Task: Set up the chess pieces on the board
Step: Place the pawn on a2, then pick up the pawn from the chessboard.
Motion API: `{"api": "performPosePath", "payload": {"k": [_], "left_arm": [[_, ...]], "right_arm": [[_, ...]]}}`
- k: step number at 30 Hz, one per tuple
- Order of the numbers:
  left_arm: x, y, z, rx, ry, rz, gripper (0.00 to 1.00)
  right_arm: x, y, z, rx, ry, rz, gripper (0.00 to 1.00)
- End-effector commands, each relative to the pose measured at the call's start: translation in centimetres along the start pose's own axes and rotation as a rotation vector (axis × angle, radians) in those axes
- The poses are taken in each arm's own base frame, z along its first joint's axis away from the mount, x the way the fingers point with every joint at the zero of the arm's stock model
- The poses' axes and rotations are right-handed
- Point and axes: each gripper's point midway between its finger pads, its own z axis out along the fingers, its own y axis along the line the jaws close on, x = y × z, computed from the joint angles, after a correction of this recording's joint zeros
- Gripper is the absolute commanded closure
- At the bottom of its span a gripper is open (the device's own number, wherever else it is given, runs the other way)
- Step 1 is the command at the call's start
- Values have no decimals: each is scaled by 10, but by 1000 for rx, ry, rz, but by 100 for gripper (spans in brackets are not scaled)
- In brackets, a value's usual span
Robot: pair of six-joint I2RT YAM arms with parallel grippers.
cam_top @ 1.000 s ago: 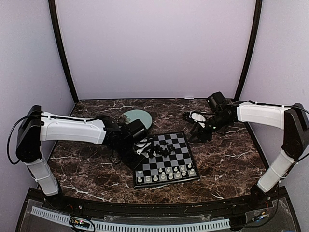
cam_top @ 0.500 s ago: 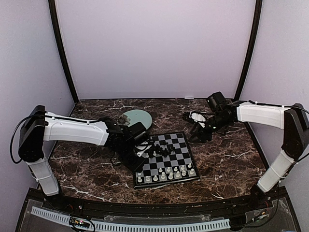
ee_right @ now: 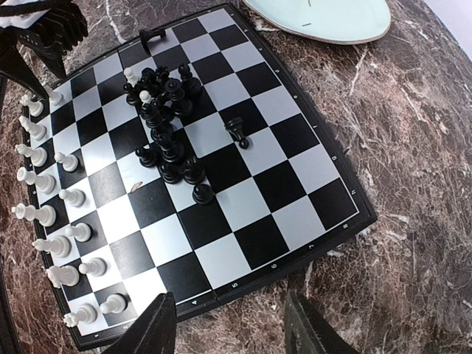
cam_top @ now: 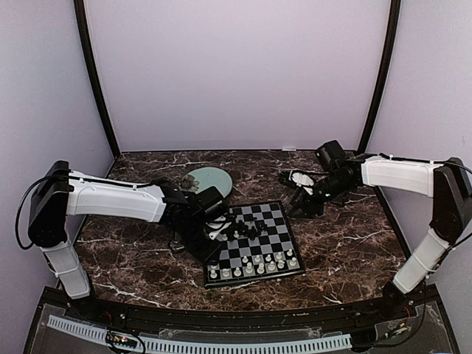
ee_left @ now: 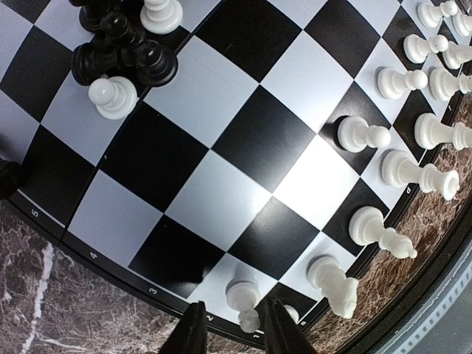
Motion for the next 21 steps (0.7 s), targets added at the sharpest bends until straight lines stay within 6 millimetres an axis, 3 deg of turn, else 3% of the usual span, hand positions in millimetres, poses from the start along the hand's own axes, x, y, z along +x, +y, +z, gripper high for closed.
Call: {"api": "performPosePath", "payload": {"k": [1,4,8,15,21], "left_arm": [[-17,-9,-33,10,-72,45,69],[-37,-10,-54,1,-143,62,66],[-66,2,-62,-25,-226,45,66],[-106,27,-47,-66,-268,-10,71],[-115,36,-30,-56,-233,-30,75]], "right_arm": [[-2,1,2,-2,2,-15,48],[-2,1,2,-3,3,-15,48],[-2,1,2,2,4,-19,48],[-2,-1,-1,21,4,-26,48],[0,-2,-1,29,12,-32,48]]}}
